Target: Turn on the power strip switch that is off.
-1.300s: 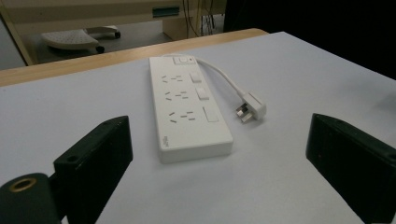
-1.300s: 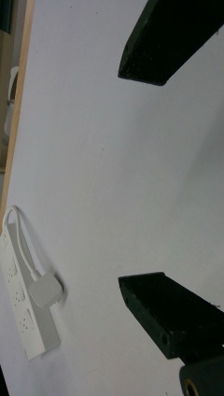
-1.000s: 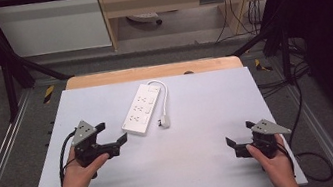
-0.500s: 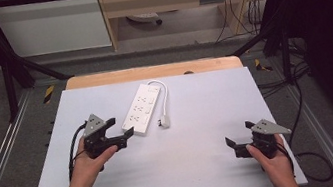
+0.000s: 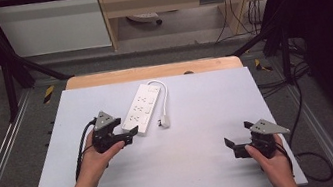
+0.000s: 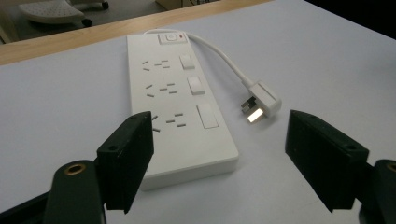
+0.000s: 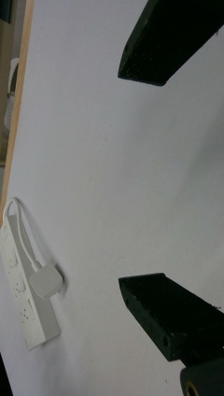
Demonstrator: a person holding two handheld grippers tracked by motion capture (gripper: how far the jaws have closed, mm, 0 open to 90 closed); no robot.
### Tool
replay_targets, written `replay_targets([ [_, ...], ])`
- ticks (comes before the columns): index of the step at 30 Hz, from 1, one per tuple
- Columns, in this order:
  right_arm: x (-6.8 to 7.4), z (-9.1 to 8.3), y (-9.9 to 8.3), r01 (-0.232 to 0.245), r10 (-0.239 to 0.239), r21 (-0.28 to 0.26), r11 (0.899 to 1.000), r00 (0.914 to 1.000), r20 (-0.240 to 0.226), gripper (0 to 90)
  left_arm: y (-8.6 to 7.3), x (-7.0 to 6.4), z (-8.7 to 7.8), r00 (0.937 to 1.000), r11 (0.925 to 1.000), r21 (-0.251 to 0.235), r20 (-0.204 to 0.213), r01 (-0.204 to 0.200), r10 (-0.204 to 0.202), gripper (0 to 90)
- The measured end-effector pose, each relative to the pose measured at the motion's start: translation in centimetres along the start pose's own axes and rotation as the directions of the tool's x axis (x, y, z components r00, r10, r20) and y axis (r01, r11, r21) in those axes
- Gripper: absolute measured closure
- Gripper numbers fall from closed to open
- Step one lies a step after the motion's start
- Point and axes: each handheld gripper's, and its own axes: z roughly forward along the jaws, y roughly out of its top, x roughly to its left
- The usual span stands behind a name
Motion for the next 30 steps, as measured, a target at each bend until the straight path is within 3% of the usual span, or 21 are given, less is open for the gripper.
replay_targets([
  [14, -0.1, 0.0, 0.0, 0.003, -0.003, -0.003, 1.0, 1.0, -0.003, 2.9, 0.3, -0.3, 2.0, 0.9997, 0.9978, 0.063, -0.01, -0.022, 0.022, 37.0],
  [20, -0.1, -0.1, 0.1, 0.004, -0.004, -0.004, 1.0, 1.0, -0.007, 2.9, 0.5, -0.3, 2.7, 0.9996, 0.9968, 0.076, -0.013, -0.024, 0.025, 46.9],
  [23, -0.1, -0.1, 0.1, 0.002, -0.002, -0.002, 1.0, 1.0, -0.006, 3.0, 0.5, -0.1, 3.1, 0.9999, 0.9968, 0.08, 0.014, 0.0, -0.002, 50.9],
  [30, -0.1, -0.1, 0.1, 0.0, 0.0, -0.005, 1.0, 0.9999, -0.01, 3.0, 0.5, -0.2, 3.8, 0.9999, 0.996, 0.089, 0.004, -0.013, 0.012, 62.8],
])
